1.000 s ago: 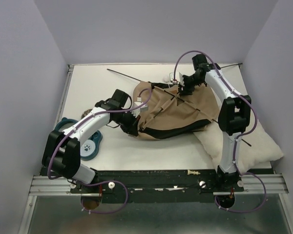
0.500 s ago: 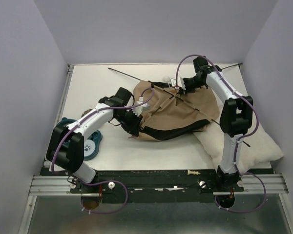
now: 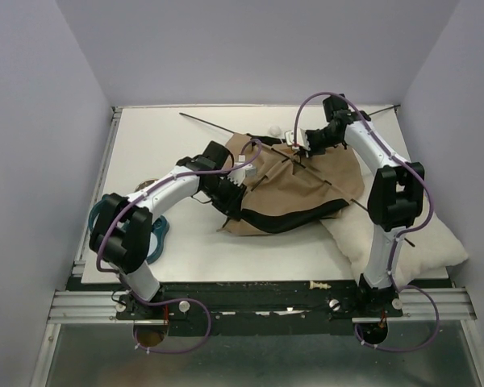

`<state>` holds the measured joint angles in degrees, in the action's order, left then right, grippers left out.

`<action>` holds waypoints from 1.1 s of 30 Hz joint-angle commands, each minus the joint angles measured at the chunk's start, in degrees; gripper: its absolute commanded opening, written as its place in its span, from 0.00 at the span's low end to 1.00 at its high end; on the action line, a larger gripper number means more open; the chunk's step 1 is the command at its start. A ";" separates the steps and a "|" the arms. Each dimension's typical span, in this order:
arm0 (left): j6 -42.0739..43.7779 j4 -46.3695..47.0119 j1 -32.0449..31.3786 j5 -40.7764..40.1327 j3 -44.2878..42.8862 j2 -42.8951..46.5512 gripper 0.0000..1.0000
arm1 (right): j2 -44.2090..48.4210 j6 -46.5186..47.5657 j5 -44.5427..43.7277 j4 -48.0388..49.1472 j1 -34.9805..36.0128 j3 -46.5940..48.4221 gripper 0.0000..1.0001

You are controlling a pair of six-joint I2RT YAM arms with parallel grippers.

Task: Set up the pet tent

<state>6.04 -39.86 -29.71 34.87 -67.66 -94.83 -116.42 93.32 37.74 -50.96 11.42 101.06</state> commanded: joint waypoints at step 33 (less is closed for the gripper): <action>37.73 6.89 14.86 0.46 -7.83 12.30 0.00 | 5.23 -14.48 2.95 -7.58 -6.41 15.22 0.01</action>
<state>41.06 -39.86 -16.29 35.33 -70.17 -82.24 -110.85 78.65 41.08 -57.82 6.15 113.40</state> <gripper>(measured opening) 0.069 0.151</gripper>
